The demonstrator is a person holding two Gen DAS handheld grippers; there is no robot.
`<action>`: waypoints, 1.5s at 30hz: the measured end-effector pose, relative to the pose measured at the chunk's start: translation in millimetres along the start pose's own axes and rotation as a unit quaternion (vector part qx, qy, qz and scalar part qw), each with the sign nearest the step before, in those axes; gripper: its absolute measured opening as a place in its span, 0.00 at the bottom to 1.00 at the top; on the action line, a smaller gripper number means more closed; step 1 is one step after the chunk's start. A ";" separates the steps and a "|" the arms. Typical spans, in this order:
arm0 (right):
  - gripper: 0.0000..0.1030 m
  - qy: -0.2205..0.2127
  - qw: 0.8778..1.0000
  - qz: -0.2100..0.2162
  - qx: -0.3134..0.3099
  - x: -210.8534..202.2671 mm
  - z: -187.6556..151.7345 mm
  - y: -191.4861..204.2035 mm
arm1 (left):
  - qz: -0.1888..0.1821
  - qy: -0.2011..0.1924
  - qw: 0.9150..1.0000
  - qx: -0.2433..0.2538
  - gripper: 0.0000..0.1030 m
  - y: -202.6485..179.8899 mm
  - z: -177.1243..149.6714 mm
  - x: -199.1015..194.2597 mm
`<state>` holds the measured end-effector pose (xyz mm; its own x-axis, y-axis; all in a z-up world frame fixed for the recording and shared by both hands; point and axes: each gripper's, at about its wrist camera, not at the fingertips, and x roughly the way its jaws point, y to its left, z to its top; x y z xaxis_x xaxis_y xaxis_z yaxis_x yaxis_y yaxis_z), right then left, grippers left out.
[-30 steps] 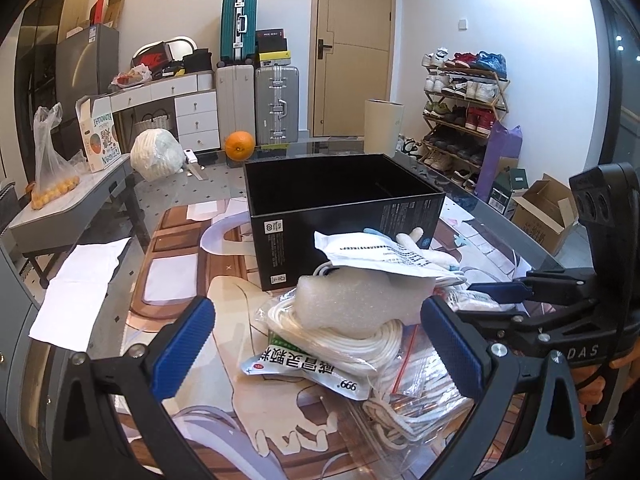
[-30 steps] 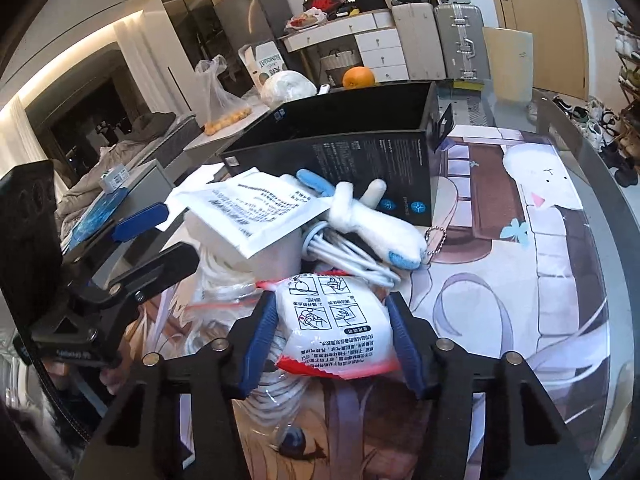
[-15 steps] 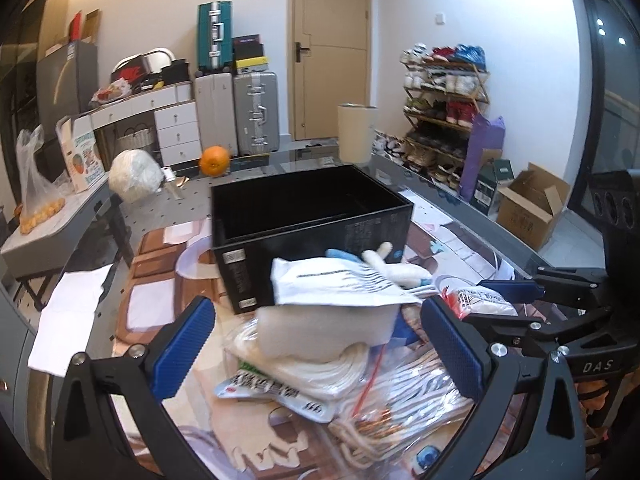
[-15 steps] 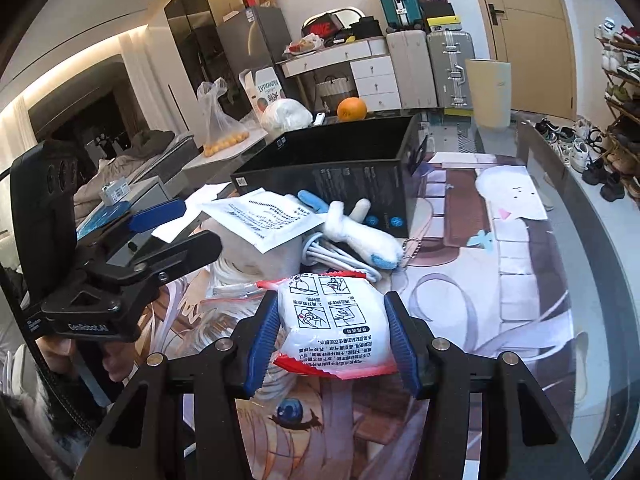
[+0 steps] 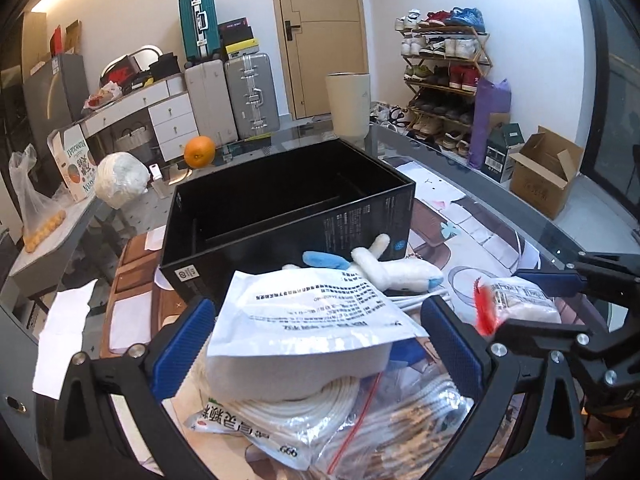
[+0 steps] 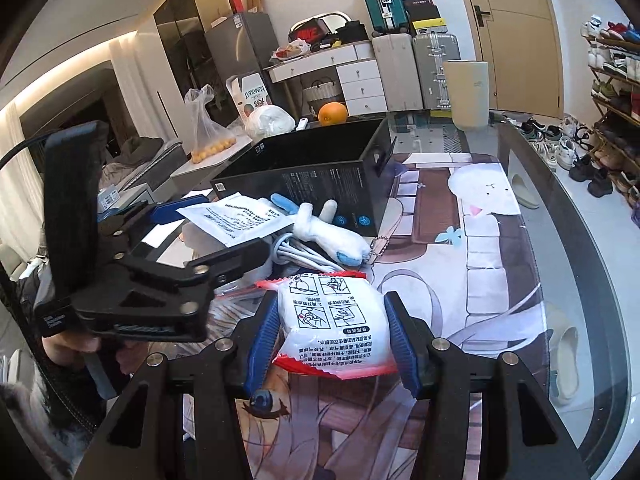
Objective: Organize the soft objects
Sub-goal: 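Grasp the white-red packet with the right tool while the left tool grasps the white printed packet, then carry both packets over the black box and open both tools to drop them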
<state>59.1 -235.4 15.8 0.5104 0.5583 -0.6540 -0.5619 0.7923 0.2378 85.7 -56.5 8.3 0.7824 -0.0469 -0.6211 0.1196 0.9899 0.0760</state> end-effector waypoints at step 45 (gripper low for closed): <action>0.51 -0.082 0.992 -0.045 -0.084 20.3 91.9 41.1 | -0.025 -0.099 0.992 -0.075 0.78 69.9 15.5 -31.9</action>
<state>106.2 -169.0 78.3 0.6550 0.5306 -0.5380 -0.6026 0.7964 0.0518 78.6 12.1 45.5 0.8844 -0.1072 -0.4542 0.0808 0.9937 -0.0772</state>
